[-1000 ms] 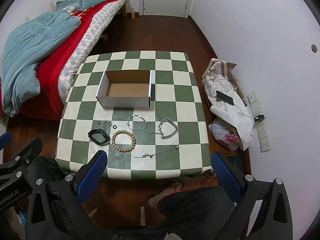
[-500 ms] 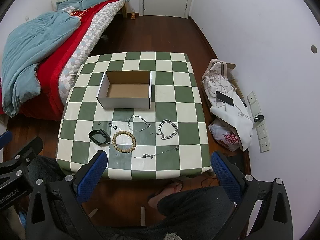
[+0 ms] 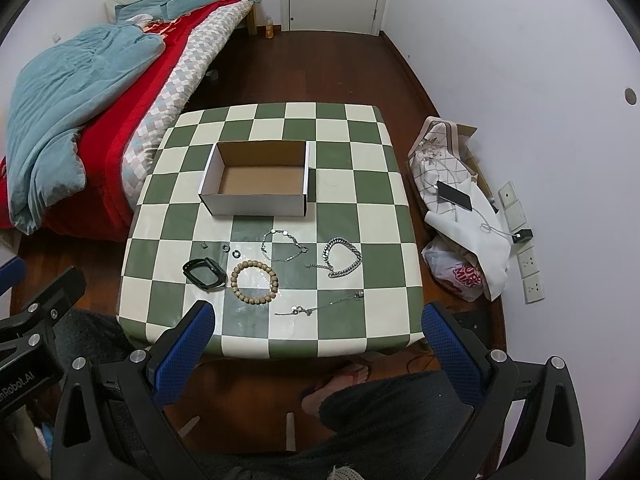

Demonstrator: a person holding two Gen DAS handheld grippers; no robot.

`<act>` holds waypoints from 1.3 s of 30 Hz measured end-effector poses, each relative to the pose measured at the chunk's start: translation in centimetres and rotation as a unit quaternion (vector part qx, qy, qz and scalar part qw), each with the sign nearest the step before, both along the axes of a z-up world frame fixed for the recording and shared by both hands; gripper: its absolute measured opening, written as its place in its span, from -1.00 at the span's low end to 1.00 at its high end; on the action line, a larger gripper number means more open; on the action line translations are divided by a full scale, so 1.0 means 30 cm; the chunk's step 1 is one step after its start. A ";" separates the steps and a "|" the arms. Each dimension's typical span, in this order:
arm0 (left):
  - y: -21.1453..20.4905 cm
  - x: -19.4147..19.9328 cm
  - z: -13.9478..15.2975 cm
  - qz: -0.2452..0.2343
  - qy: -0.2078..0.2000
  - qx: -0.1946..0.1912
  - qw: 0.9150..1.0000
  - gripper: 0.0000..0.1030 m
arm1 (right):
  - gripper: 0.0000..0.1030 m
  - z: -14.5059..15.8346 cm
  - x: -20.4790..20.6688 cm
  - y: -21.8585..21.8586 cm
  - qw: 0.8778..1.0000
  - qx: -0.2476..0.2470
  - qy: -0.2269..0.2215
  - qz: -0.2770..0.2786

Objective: Organize jewelry

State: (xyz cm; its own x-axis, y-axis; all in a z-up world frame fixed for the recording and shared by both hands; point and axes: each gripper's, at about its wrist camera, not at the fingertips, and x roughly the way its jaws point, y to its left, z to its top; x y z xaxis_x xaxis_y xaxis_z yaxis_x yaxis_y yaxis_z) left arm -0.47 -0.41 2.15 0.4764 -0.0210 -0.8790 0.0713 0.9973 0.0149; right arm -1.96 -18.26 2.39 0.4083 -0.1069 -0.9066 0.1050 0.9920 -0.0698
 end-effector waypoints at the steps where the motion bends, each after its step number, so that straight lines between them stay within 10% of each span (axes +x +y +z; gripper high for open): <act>1: 0.001 -0.001 0.000 0.000 0.000 0.000 1.000 0.99 | 1.00 0.001 -0.001 0.000 1.000 0.000 0.000 0.000; 32: 0.025 -0.013 0.010 0.003 -0.015 0.007 1.000 0.99 | 1.00 -0.013 0.001 0.002 1.000 0.000 -0.003 0.000; 39: 0.008 0.100 -0.157 0.037 -0.011 0.057 0.998 0.99 | 1.00 -0.072 0.047 -0.061 0.999 0.003 -0.007 -0.039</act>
